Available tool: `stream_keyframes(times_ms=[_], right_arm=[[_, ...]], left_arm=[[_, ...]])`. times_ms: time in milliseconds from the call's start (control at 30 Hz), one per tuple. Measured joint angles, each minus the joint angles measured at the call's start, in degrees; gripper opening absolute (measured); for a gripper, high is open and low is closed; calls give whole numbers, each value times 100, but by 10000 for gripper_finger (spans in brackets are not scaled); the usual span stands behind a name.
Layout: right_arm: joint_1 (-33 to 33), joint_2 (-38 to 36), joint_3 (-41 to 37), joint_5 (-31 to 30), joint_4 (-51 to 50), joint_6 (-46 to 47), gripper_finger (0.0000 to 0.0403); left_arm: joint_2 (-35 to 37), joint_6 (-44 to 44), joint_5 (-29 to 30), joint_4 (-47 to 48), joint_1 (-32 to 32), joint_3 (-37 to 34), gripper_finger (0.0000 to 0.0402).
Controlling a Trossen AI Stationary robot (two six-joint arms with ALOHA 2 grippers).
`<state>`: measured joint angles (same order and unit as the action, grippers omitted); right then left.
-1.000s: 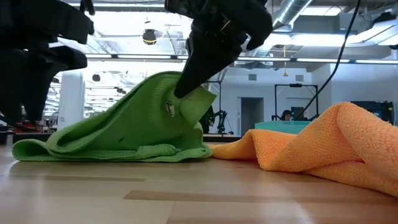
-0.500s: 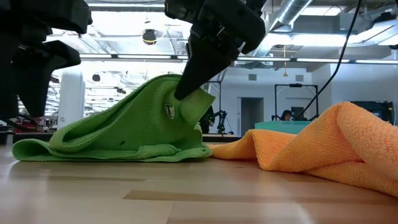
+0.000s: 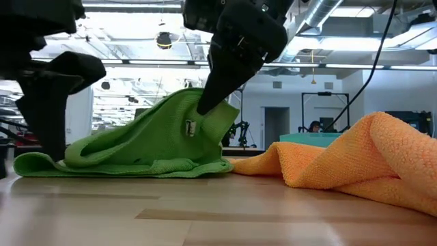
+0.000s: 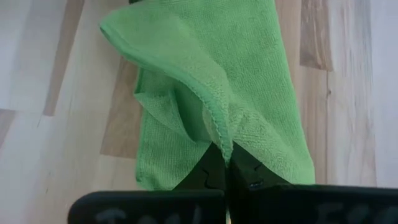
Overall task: Roll microfiber towels into tight, uniform cylinder then place into a basket
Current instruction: Fold the green microfiber towel
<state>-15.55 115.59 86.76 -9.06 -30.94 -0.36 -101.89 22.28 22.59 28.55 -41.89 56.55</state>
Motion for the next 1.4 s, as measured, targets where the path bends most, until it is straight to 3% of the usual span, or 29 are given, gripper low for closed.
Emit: stream_keyframes(times_ms=[367,700,1067,1400], right_arm=[[70,0,1,24,-2,39,11],[70,0,0,24,-9,42,11],[70,0,0,24,-9,39,11],[70,0,2,26,-33,39,11]], left_arm=[[1,83,179,503,-72,369,175],[-39,-274,434,427,136,402,173],[-413,-808,292,7,278,404,173],[-376,-772,1068,61,175,404,136]])
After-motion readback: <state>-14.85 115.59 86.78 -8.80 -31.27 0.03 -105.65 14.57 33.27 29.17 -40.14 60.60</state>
